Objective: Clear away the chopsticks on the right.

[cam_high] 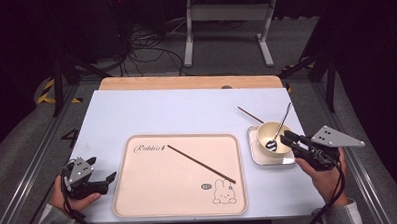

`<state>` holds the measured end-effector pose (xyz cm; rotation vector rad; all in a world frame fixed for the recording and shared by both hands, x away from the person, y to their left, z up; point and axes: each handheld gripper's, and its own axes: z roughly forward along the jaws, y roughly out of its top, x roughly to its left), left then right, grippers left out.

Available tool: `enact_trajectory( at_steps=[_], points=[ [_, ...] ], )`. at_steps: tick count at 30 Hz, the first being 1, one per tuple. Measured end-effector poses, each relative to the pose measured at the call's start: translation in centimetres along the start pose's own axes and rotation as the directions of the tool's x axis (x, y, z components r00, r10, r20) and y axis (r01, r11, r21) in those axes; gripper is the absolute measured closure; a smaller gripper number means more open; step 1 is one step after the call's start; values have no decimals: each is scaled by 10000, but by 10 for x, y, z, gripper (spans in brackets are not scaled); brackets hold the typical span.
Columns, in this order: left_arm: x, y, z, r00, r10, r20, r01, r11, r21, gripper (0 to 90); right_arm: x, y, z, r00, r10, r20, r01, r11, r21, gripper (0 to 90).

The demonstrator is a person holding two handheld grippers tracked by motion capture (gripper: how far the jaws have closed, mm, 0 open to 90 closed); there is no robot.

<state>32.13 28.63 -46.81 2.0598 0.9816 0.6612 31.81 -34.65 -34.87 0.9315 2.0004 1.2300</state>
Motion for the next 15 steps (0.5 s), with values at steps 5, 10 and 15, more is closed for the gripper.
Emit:
enact_trajectory(
  at_steps=[5, 10, 15],
  points=[
    [0, 0, 1, 10000, 11, 30, -11, 10000, 21, 146, -19, -9, -5, 9972, 313, 674, -324, 9994, 153, 748],
    [0, 0, 0, 10000, -30, -19, 30, 10000, 8, 146, -38, -23, -5, 9903, 732, 1181, -782, 9962, 384, 748],
    [0, 0, 0, 10000, -23, -18, 24, 10000, 43, 146, -52, -35, 0, 9832, 1089, 1463, -1207, 9899, 743, 744]
  ],
)
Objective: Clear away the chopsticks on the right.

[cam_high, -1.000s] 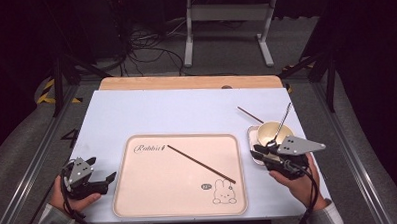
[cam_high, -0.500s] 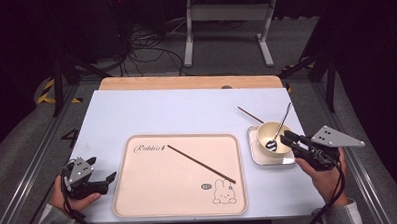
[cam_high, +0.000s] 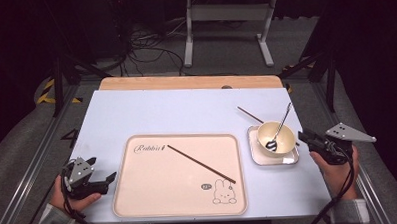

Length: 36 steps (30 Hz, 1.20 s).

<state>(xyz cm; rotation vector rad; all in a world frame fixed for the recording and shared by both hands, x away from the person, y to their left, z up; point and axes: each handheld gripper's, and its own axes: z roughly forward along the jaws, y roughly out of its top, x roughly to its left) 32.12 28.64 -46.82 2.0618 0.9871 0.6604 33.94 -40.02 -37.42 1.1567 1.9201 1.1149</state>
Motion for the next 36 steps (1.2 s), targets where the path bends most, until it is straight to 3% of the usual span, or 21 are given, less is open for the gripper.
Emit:
enact_trajectory(
  at_steps=[5, 9, 14, 28, 33, 36],
  points=[
    [0, 0, 1, 10000, -28, 75, 28, 10000, -16, 146, -16, -12, 11, 9985, 554, -43, -551, 9973, 491, 725],
    [0, 0, 0, 10000, 49, -5, -49, 10000, 18, 147, -28, -25, 25, 9947, 1009, -178, -984, 9893, 1076, 719],
    [0, 0, 1, 10000, 50, -2, -50, 10000, -1, 147, -32, -33, 37, 9918, 1224, -376, -1145, 9794, 1663, 715],
    [-1, 0, 1, 10000, 18, -65, -17, 10000, 74, 147, -38, -41, 56, 9903, 1193, -708, -992, 9655, 2406, 701],
    [0, 0, 1, 10000, 66, -46, -65, 9999, 76, 147, -37, -41, 62, 9916, 875, -952, -599, 9633, 2618, 764],
    [0, 0, 1, 10000, 49, -39, -49, 10000, 68, 147, -37, -40, 64, 9942, 631, -871, -370, 9610, 2739, 788]
  ],
)
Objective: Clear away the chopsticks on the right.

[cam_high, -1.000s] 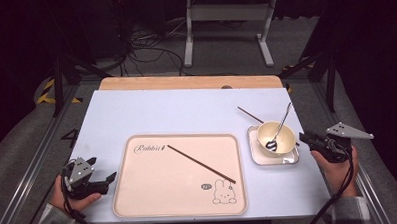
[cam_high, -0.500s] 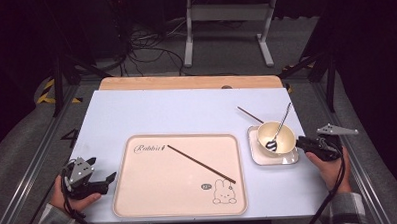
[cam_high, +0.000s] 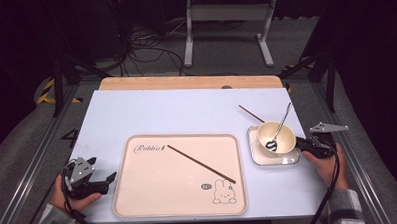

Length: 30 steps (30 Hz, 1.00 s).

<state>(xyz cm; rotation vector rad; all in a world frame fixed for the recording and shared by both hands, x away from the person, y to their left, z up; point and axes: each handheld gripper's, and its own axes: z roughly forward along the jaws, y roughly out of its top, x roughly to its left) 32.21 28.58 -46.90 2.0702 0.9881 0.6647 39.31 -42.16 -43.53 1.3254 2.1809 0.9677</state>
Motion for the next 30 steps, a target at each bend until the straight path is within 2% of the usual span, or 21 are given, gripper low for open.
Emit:
enact_trajectory(
  at_steps=[3, 10, 16, 20, 25, 28, 30],
  points=[
    [0, 0, 0, 10000, 11, 7, -11, 10000, 13, 147, -1, 0, 0, 9999, -89, 62, 88, 10000, 17, 832],
    [0, 0, 0, 10000, 31, 3, -31, 10000, 14, 145, 0, 0, -2, 9998, -165, 127, 165, 9999, -26, 849],
    [1, 0, -1, 10000, 33, 5, -33, 10000, -33, 145, -3, 1, -13, 9989, 147, 449, -123, 9985, -531, 850],
    [0, 0, -1, 10000, 36, -10, -36, 10000, -30, 145, -7, 3, -24, 9965, 550, 626, -475, 9921, -1159, 850],
    [0, 0, -2, 10000, 26, 1, -26, 10000, -68, 145, -10, 3, -36, 9910, 1013, 874, -839, 9793, -1844, 850],
    [0, 0, -2, 10000, 17, 14, -17, 10000, -71, 144, -10, 4, -42, 9883, 1183, 960, -940, 9695, -2264, 850],
    [0, 1, -2, 10000, 67, 18, -67, 10000, -54, 144, -9, 4, -44, 9881, 1204, 959, -948, 9668, -2373, 850]
  ],
)
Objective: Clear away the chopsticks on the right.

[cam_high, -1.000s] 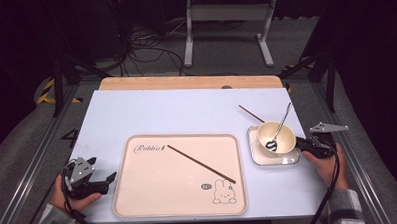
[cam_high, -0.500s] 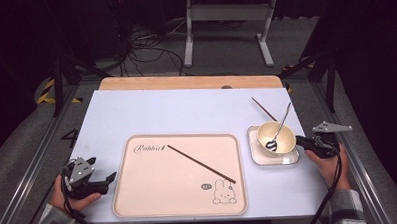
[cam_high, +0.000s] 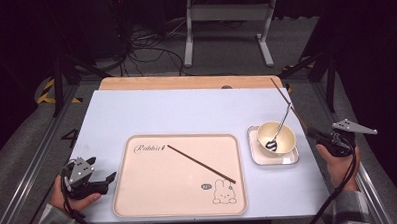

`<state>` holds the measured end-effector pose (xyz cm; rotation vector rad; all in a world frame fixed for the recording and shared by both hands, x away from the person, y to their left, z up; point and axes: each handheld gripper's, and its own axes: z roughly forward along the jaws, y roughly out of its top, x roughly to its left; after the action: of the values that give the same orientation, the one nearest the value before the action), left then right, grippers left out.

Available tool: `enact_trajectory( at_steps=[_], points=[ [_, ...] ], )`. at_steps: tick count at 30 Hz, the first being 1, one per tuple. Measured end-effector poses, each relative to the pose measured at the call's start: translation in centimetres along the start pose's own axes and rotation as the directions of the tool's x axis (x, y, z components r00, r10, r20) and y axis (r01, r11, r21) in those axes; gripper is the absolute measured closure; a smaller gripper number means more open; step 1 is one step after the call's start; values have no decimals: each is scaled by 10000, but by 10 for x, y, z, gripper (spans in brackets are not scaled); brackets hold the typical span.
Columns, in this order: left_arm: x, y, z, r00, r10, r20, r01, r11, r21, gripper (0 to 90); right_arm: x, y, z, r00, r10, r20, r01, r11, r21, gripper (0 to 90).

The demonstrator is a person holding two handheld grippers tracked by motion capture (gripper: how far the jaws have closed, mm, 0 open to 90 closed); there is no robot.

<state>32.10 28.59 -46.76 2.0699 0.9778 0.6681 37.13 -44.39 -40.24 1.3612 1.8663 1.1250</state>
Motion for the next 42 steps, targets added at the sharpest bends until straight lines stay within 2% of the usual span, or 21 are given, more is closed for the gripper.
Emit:
enact_trajectory(
  at_steps=[4, 9, 12, 17, 25, 29, 30, 31, 34, 35, 39, 42],
  points=[
    [0, 0, 0, 10000, 23, -16, -23, 10000, -15, 145, 0, 2, -6, 9999, 23, 118, -19, 9995, -325, 850],
    [-1, 0, 0, 10000, 21, -3, -21, 10000, -16, 144, 2, 6, -14, 9999, 135, 99, -127, 9965, -824, 850],
    [0, 0, 0, 10000, 10, -15, -10, 10000, -12, 144, 7, 11, -21, 10000, 9, -33, -12, 9937, -1124, 850],
    [-1, 0, 0, 10000, -40, 46, 40, 10000, -17, 145, 19, 18, -28, 9989, -243, -406, 184, 9900, -1399, 850],
    [0, 0, 0, 10000, 19, 10, -19, 10000, -16, 144, 49, 28, -29, 9888, -1015, -1097, 846, 9852, -1488, 850],
    [0, 0, 0, 10000, 19, 3, -19, 10000, -6, 144, 65, 30, -30, 9780, -1433, -1513, 1209, 9815, -1484, 850],
    [0, 0, 0, 10000, 13, 10, -13, 10000, -3, 144, 73, 30, -30, 9719, -1615, -1715, 1370, 9797, -1466, 850],
    [0, 0, 0, 10000, 7, 10, -7, 10000, -7, 144, 73, 30, -30, 9719, -1615, -1715, 1370, 9797, -1466, 850],
    [0, 0, -1, 10000, 16, -1, -16, 10000, 7, 145, 85, 30, -30, 9606, -1886, -2040, 1614, 9765, -1429, 849],
    [0, 0, -1, 10000, 16, 4, -16, 10000, 6, 144, 91, 29, -29, 9540, -2048, -2187, 1773, 9743, -1390, 849],
    [0, 0, -1, 10000, 30, 10, -30, 10000, 11, 144, 105, 29, -27, 9379, -2316, -2581, 2027, 9701, -1336, 850],
    [0, 0, -1, 10000, -8, 31, 8, 10000, -7, 144, 117, 27, -22, 9228, -2563, -2875, 2314, 9657, -1179, 849]
  ],
)
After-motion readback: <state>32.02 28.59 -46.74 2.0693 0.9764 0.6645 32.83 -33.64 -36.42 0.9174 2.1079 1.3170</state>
